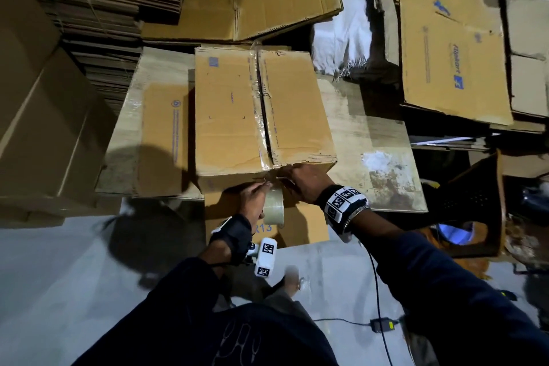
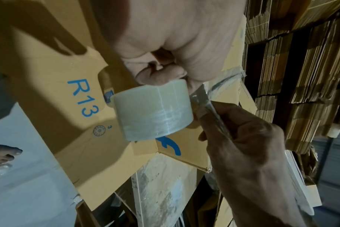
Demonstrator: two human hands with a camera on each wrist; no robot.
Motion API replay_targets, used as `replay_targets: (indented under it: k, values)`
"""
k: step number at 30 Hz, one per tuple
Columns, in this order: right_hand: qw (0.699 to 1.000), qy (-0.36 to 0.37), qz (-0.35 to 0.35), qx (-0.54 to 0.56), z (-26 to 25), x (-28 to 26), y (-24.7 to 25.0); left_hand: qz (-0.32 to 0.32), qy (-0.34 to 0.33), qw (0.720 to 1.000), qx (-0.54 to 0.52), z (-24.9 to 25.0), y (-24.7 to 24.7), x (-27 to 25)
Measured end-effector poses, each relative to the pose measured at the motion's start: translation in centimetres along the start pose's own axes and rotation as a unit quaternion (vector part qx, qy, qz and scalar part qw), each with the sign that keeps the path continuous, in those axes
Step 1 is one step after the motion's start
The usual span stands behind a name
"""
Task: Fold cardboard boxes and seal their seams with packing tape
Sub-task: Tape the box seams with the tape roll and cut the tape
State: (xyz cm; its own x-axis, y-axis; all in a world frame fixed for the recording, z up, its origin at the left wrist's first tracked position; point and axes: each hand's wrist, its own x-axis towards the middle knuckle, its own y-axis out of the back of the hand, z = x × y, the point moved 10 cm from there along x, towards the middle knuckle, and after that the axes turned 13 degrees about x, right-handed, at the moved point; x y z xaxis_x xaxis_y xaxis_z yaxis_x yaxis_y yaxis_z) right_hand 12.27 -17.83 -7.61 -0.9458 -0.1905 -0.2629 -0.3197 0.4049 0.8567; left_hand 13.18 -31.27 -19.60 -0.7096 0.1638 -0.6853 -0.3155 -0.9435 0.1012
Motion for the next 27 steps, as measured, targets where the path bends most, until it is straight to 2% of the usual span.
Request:
replay_targets:
  k: [4, 9, 11, 14, 16, 19, 20, 23, 27]
  values:
    - [0.999, -0.011, -0.035, -0.033, -1.2, 1.0, -0.1, 0.02, 0.009, 1.0, -0.003, 0.2, 0.1, -0.1]
    - [0.973, -0.075, -0.106, -0.191, 0.0, 0.5, 0.4, 0.042, 0.008, 0.999, 0.02, 0.5, 1.0, -0.6]
    - [0.975, -0.086, -0.12, -0.163, 1.8, -0.4, 0.8, 0.05, 0.026, 0.998, 0.021, -0.3, 1.8, -1.0]
    - [0.991, -0.052, -0.124, -0.022, 2.7, -0.9, 1.2, 0.064, 0.056, 0.996, 0.024, -0.9, 2.9, -1.8]
    - [0.995, -0.029, -0.078, 0.05, 2.2, -0.4, 2.7, 0.077, 0.083, 0.993, 0.017, -1.0, 3.6, -2.4]
    - [0.993, -0.039, 0.057, 0.098, 2.3, 1.2, 5.5, 0.065, 0.108, 0.992, -0.01, -0.3, 4.2, -2.6]
    - [0.991, -0.052, 0.069, 0.098, 2.3, 1.9, 5.5, 0.07, 0.111, 0.991, -0.011, -0.2, 4.5, -2.1]
    - [0.99, -0.096, 0.03, 0.098, 2.6, 4.1, 3.2, 0.061, 0.143, 0.988, 0.009, -1.6, 4.9, 0.2]
    - [0.986, -0.122, 0.043, 0.101, 3.5, 5.2, 1.5, 0.063, 0.096, 0.992, 0.049, 2.4, 6.5, -2.7]
